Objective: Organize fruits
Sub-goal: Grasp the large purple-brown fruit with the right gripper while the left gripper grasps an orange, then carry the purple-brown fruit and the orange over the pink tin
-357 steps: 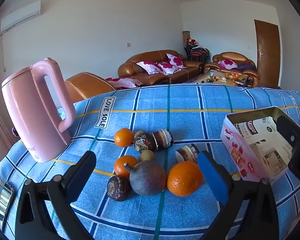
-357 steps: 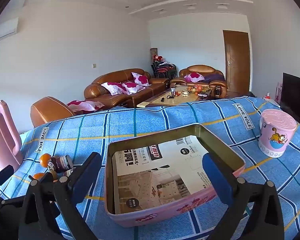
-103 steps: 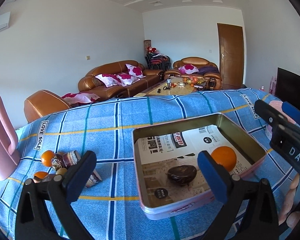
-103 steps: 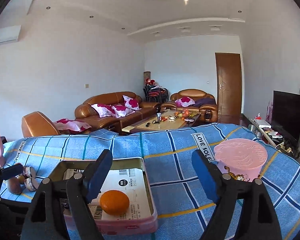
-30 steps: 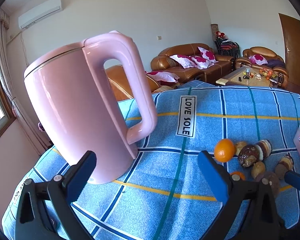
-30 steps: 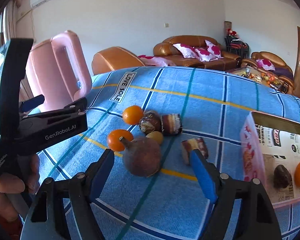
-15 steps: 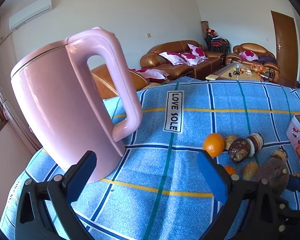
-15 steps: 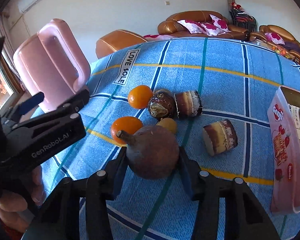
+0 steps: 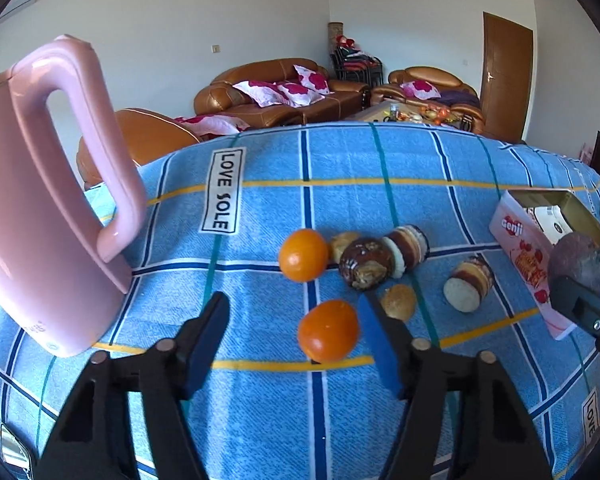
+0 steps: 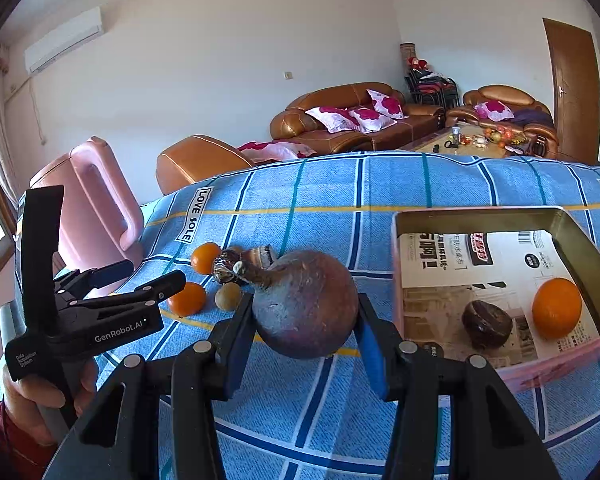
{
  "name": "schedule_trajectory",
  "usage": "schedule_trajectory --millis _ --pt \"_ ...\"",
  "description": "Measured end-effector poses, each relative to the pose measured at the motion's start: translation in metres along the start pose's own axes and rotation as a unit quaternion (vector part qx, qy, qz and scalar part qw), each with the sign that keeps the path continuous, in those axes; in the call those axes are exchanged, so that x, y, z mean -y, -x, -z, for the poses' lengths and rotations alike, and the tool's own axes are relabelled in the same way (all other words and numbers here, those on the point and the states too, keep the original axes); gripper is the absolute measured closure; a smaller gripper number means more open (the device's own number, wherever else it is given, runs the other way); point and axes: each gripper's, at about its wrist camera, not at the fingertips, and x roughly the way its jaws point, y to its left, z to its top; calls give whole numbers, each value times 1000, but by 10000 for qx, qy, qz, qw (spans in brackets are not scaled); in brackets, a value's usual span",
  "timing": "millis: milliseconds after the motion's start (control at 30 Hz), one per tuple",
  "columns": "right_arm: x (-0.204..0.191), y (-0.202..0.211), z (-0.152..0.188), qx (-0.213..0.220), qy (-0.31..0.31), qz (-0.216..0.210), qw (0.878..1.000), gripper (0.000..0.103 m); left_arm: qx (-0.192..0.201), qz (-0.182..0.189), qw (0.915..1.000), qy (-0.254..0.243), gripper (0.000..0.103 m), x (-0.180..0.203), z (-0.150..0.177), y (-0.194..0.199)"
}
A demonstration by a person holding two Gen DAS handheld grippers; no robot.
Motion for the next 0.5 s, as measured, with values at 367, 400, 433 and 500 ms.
schedule_trajectory --millis 367,400,433,500 --pt "-8 -5 4 -62 104 -60 9999 53 -644 450 9968 119 50 4 5 -21" --pt "-9 -5 4 -58 115 -54 9999 53 -641 471 9967 138 54 4 5 -20" --pt "-9 -4 4 -54 126 -52 9999 53 -640 444 9968 153 57 3 5 -19" --pt "-11 -5 5 -52 157 -41 9999 53 -631 414 9970 186 60 3 5 -18"
